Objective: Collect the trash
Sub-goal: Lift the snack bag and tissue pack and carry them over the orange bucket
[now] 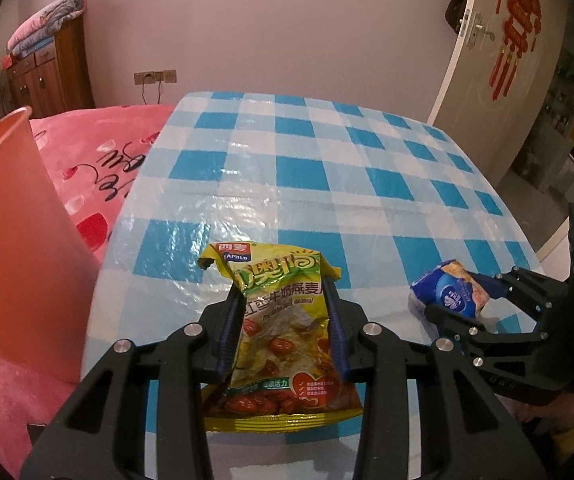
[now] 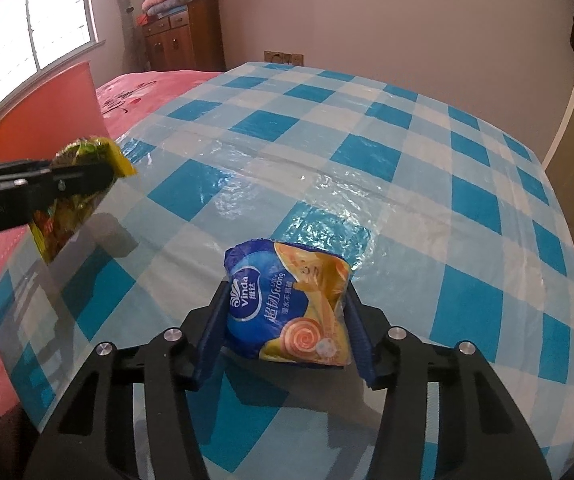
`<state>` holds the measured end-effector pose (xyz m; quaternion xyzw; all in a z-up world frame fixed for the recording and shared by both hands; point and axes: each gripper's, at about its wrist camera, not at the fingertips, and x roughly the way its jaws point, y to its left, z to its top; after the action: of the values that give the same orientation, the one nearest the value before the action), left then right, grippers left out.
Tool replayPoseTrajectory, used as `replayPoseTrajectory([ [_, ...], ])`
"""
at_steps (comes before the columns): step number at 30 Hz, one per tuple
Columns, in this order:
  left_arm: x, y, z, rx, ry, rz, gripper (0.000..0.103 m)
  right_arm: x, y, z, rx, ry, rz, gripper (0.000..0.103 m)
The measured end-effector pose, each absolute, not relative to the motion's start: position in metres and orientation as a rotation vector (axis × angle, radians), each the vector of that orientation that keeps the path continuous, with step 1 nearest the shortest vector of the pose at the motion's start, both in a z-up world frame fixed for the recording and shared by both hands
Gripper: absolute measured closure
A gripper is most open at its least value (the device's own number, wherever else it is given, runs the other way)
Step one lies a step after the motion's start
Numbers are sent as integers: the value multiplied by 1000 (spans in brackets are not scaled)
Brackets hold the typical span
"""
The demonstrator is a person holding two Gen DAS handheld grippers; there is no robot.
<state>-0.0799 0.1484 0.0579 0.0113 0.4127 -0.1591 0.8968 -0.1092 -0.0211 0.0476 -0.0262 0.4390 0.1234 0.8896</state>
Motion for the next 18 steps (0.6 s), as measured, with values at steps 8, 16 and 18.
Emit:
replayPoseTrajectory([
  [8, -80, 155, 81, 31, 804, -311, 64, -107, -17, 65, -40, 891, 268, 49],
  [16, -80, 166, 106, 33, 752, -287, 64, -99, -13, 83, 11, 888, 296, 49],
  [18, -80, 170, 112, 30, 740, -280, 64, -97, -12, 87, 18, 886, 303, 49],
])
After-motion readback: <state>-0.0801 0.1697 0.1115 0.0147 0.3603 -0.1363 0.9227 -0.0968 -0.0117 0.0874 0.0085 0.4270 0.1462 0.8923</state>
